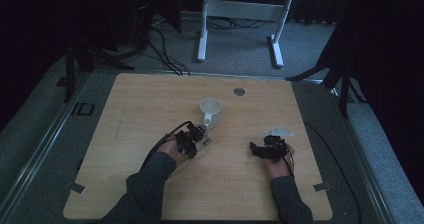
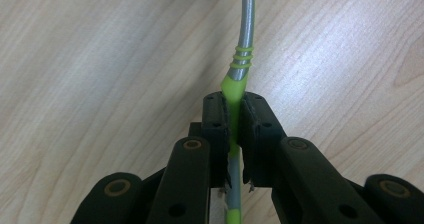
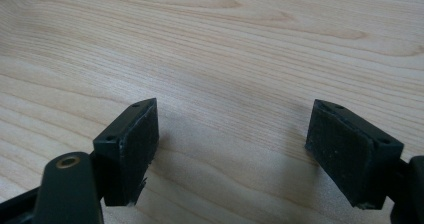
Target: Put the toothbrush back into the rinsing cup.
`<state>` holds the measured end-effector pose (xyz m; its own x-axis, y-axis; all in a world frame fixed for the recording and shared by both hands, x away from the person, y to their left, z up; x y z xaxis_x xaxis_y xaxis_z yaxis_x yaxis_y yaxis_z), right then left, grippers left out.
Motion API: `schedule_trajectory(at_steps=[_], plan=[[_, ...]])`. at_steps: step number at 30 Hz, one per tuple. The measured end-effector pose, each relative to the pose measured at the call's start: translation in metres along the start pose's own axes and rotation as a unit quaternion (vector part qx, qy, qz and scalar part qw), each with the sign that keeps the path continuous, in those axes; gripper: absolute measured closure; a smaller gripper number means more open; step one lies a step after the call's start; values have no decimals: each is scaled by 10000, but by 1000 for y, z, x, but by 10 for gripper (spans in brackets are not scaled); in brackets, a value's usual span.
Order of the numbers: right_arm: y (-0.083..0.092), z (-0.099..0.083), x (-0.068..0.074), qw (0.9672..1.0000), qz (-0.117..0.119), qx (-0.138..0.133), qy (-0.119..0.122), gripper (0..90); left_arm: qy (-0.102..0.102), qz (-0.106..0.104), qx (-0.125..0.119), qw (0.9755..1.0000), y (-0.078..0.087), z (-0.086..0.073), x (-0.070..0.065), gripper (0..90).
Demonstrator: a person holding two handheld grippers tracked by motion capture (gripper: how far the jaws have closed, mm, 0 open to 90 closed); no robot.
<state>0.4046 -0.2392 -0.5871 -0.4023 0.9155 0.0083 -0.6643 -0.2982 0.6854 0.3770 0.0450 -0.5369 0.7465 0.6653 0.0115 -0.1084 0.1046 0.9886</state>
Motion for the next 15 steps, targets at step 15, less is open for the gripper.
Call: schedule_trajectory(at_steps=[15], plan=[[0, 0, 0, 10000, 1, -2, 1, 207, 127, -35, -415, 9991, 13, 0, 2, 818]])
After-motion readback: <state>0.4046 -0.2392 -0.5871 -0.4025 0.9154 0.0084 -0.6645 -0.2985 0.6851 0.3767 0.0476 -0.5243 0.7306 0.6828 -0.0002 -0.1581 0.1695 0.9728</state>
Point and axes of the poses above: each handheld gripper's, and its own axes: y roughly backward along the jaws, z roughly out of its top, x roughly to its left, the point moved 4 cm from there along -y, roughly forward along the jaws, and after that the axes turned 1 degree about z, right-handed, at the moved point
